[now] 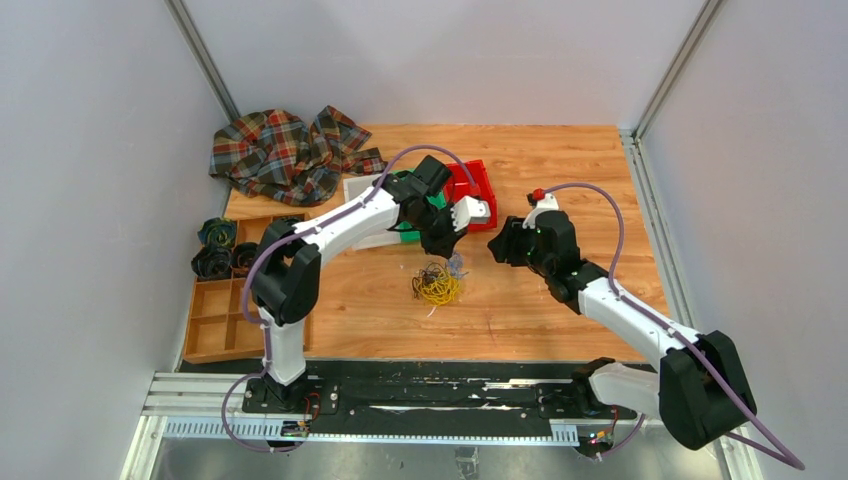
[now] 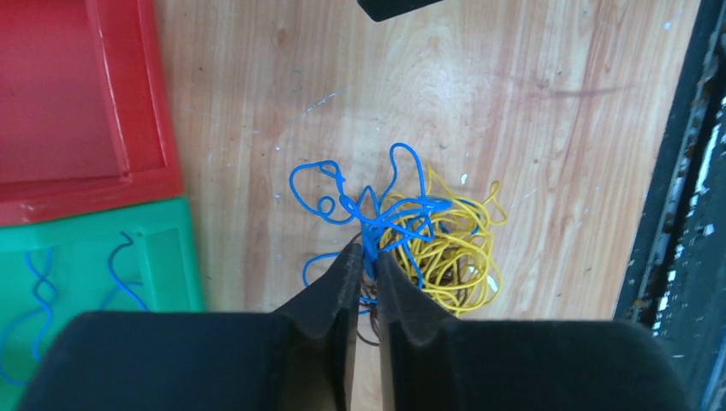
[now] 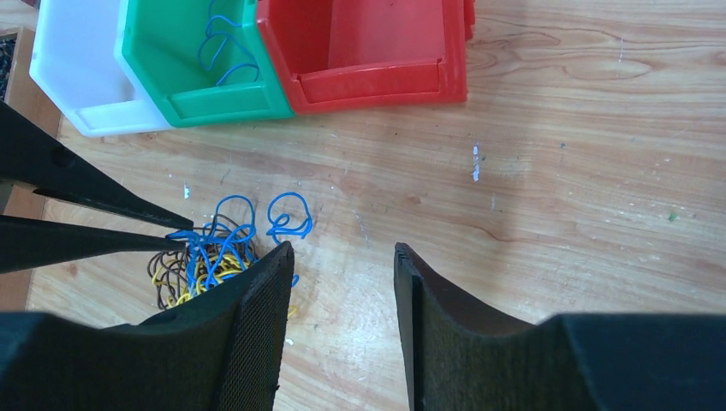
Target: Untangle the cables
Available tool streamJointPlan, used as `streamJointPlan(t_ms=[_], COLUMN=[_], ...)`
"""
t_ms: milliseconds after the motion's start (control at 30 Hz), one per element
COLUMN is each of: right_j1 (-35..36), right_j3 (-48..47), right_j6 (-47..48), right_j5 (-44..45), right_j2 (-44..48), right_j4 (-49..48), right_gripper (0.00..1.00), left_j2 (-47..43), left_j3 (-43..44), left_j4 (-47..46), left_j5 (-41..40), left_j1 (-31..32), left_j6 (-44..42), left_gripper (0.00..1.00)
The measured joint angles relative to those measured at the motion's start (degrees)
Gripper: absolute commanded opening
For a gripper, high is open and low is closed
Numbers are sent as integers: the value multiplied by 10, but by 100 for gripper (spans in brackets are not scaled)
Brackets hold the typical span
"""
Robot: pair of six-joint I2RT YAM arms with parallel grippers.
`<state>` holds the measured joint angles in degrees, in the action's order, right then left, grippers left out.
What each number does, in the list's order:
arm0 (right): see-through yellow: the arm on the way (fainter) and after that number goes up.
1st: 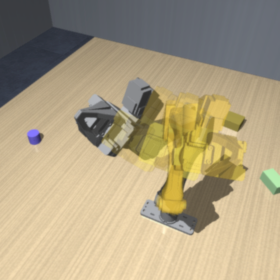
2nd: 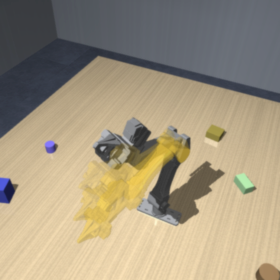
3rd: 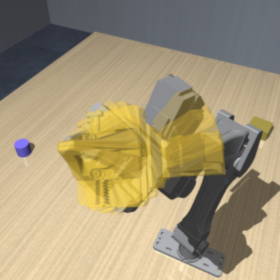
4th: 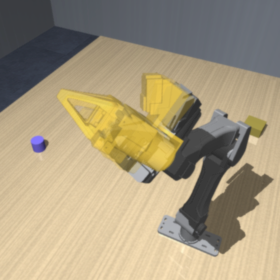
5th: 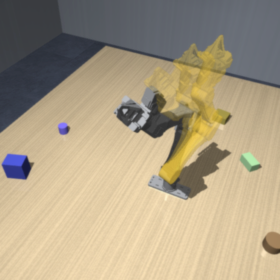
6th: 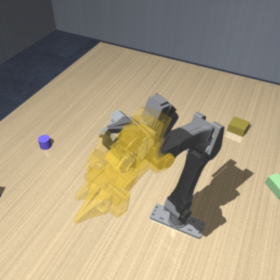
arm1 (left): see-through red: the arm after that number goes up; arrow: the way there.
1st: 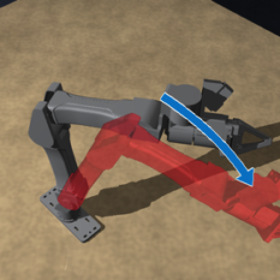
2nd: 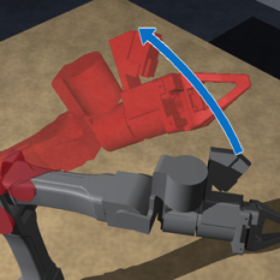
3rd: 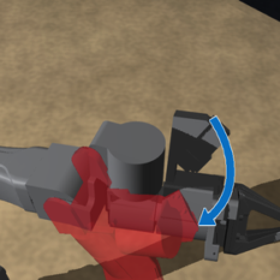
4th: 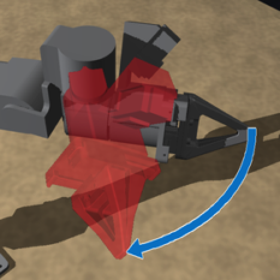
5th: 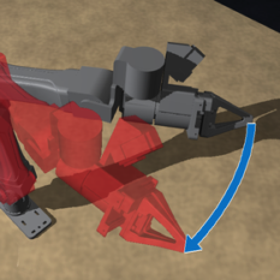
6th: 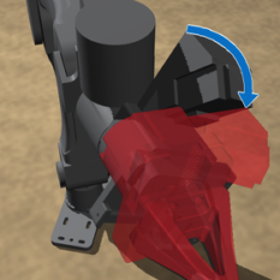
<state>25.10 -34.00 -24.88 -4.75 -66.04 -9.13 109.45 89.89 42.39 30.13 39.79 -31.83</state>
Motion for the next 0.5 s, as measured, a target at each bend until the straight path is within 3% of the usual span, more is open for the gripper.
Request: streamJointPlan(t_ms=[167,500], right_j1=[0,6], right_j3=[0,1], right_j6=[0,2], right_j5=[-10,-44], right_j2=[0,13], right_j4=[-1,-16], right_gripper=[48,58], left_j2=[-13,-92], left_j3=[6,40], left_j4=[31,69], left_j5=[-9,2], left_j1=[0,0], left_j6=[-6,29], left_gripper=[1,1])
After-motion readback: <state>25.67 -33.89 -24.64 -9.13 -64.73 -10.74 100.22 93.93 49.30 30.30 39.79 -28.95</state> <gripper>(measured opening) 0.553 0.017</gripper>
